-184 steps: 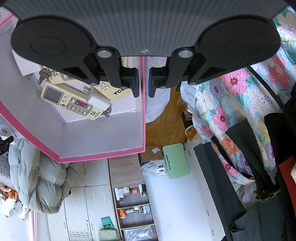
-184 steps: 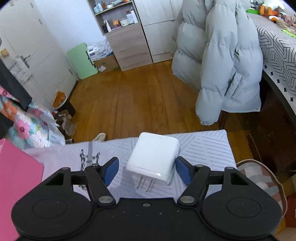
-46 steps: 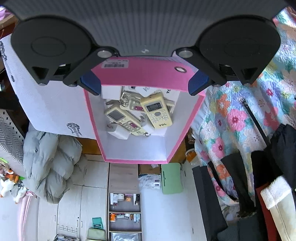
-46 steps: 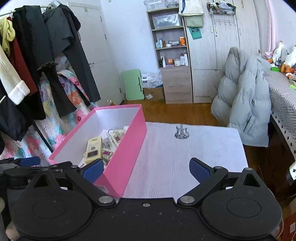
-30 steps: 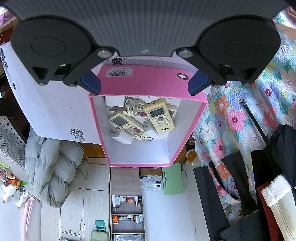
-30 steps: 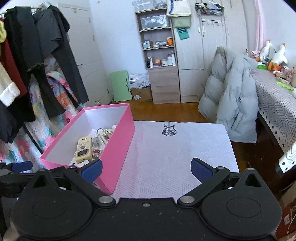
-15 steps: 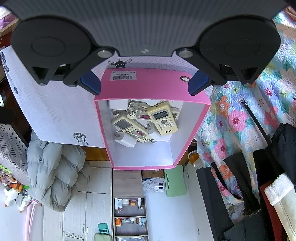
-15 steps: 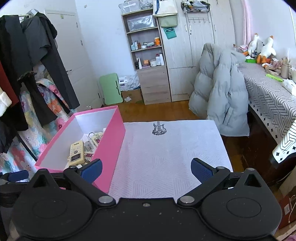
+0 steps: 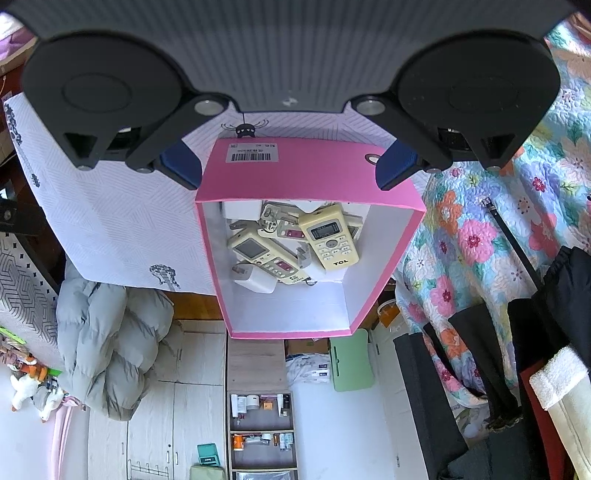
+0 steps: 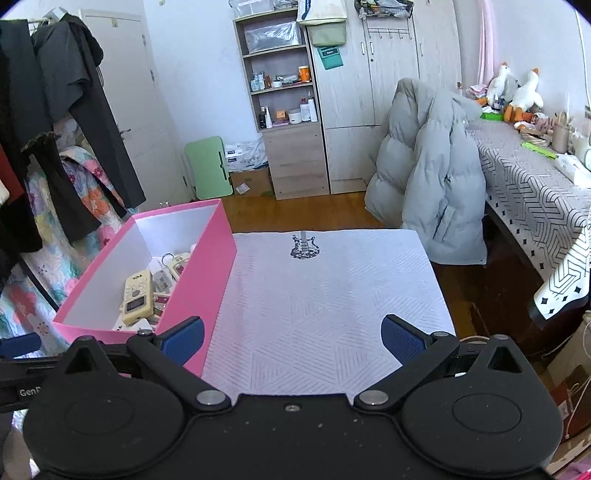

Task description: Organize rigid objects

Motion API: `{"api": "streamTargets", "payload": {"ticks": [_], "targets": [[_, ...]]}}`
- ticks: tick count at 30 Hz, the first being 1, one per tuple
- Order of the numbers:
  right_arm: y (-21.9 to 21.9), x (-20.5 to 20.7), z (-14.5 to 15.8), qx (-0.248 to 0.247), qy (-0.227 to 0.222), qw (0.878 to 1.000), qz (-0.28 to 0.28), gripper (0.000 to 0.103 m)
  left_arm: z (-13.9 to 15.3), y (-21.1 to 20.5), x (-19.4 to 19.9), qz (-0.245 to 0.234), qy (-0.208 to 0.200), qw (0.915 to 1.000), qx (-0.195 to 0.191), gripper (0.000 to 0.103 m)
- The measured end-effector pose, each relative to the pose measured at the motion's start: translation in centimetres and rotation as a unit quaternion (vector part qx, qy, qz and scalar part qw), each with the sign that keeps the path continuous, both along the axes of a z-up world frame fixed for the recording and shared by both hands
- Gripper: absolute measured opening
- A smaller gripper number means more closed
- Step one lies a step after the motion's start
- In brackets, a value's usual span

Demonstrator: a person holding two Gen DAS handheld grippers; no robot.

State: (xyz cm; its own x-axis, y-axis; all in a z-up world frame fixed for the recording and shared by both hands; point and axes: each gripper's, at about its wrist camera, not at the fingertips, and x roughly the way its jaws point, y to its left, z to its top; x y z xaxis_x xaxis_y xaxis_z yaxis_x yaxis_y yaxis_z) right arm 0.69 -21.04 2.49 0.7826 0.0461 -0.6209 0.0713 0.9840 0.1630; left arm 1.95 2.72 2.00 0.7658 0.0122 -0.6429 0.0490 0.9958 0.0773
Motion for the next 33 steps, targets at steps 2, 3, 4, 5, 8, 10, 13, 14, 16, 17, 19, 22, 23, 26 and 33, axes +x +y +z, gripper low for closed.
{"api": "streamTargets", "payload": {"ticks": [2, 3, 4, 5, 8, 10, 13, 14, 16, 17, 19, 22, 23, 26, 33], "targets": [[0.13, -0.01, -0.04, -0.009, -0.001, 1.000, 0.001, 0.103, 0.00, 0.04, -0.01, 0.000, -0.001, 1.0000, 0.000, 0.102], [0.24, -0.07, -0.04, -0.013, -0.002, 1.000, 0.002, 0.103, -0.01, 0.02, -0.01, 0.000, -0.001, 1.0000, 0.000, 0.102], [0.34, -0.15, -0.04, -0.016, -0.004, 1.000, 0.003, 0.103, -0.01, 0.03, -0.01, 0.000, -0.001, 1.0000, -0.001, 0.102], [0.41, -0.16, -0.04, -0.019, -0.004, 1.000, 0.004, 0.103, -0.02, 0.02, -0.01, 0.000, -0.001, 1.0000, -0.001, 0.102], [0.45, -0.18, -0.18, -0.017, -0.003, 1.000, 0.003, 0.103, -0.08, 0.03, -0.03, 0.001, 0.000, 1.0000, -0.001, 0.102], [0.31, -0.24, -0.22, -0.016, -0.002, 1.000, 0.003, 0.103, -0.14, -0.02, -0.07, 0.001, 0.000, 1.0000, -0.001, 0.102], [0.27, -0.22, -0.19, -0.017, -0.001, 1.000, 0.002, 0.103, -0.28, 0.00, -0.11, 0.002, 0.000, 1.0000, 0.000, 0.102], [0.19, -0.26, -0.22, -0.018, -0.001, 1.000, 0.002, 0.103, -0.35, 0.02, -0.09, 0.003, 0.001, 1.0000, 0.001, 0.102], [0.18, -0.37, -0.18, -0.018, -0.002, 1.000, 0.000, 0.103, -0.41, 0.01, -0.04, 0.003, 0.002, 1.0000, 0.004, 0.102], [0.22, -0.40, -0.15, -0.019, -0.002, 1.000, 0.000, 0.103, -0.44, -0.02, -0.06, 0.003, 0.002, 1.0000, 0.006, 0.102], [0.28, -0.47, -0.12, -0.022, -0.003, 1.000, -0.002, 0.103, -0.43, -0.02, -0.15, 0.003, 0.001, 1.0000, 0.009, 0.102], [0.28, -0.54, -0.14, -0.030, -0.002, 1.000, -0.008, 0.103, -0.44, 0.00, -0.18, 0.003, 0.001, 1.0000, 0.006, 0.102], [0.30, -0.59, -0.15, -0.032, -0.002, 0.999, -0.010, 0.103, -0.40, -0.01, -0.17, 0.003, 0.001, 1.0000, 0.005, 0.102], [0.27, -0.70, -0.18, -0.031, -0.001, 0.999, -0.012, 0.103, -0.48, 0.13, 0.04, 0.004, 0.006, 1.0000, 0.002, 0.102], [0.46, -0.70, -0.21, -0.035, 0.001, 0.999, -0.006, 0.103, -0.56, 0.15, -0.02, 0.002, 0.003, 1.0000, 0.007, 0.102]]}}
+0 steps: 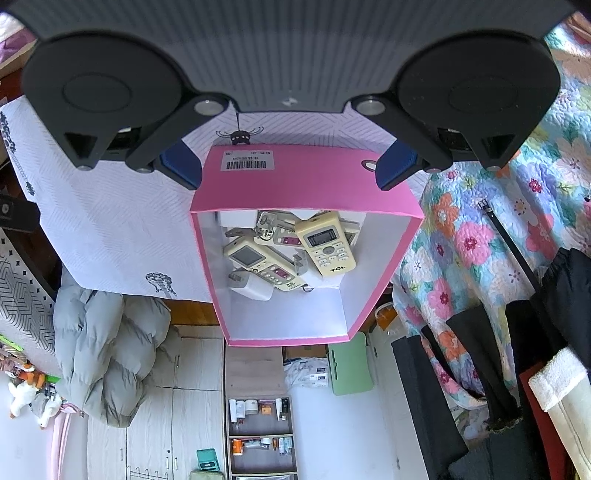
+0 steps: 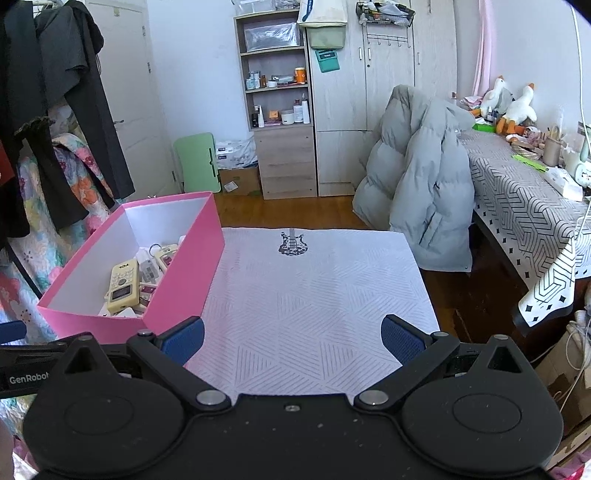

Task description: Organize rigid objects

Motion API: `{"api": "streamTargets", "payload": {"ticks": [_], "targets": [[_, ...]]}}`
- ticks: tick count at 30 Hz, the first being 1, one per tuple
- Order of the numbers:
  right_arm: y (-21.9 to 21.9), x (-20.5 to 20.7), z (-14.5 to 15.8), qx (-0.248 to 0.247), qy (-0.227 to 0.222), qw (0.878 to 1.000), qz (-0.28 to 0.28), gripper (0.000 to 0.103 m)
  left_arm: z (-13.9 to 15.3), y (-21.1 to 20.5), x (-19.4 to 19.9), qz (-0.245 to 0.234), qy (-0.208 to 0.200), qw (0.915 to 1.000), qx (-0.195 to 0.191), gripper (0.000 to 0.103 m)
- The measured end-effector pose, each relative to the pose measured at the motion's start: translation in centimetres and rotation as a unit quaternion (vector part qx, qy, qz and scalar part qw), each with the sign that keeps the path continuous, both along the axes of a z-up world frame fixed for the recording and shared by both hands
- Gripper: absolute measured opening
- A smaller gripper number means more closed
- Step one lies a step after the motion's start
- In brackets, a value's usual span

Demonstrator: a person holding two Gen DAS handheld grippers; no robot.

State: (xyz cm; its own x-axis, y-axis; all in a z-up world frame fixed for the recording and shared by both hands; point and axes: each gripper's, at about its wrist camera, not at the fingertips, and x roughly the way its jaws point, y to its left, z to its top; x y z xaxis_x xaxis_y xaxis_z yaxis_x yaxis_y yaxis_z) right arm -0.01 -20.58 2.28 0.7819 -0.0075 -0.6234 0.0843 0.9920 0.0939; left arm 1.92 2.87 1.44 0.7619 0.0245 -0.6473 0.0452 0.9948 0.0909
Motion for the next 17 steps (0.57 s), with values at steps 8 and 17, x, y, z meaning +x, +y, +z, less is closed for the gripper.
{"api": "streamTargets", "payload": {"ticks": [8, 17], "targets": [[0.11, -0.07, 0.03, -0.003, -0.001, 1.000, 0.001, 0.103, 0.12, -0.34, -0.67, -0.005, -0.019, 0.9997, 0.012, 0.102], [-0.25, -0.02, 0.05, 0.003, 0.001, 1.000, 0.005, 0.103, 0.29, -0.13, -0.85, -0.004, -0.023, 0.9997, 0.011, 0.102]]}}
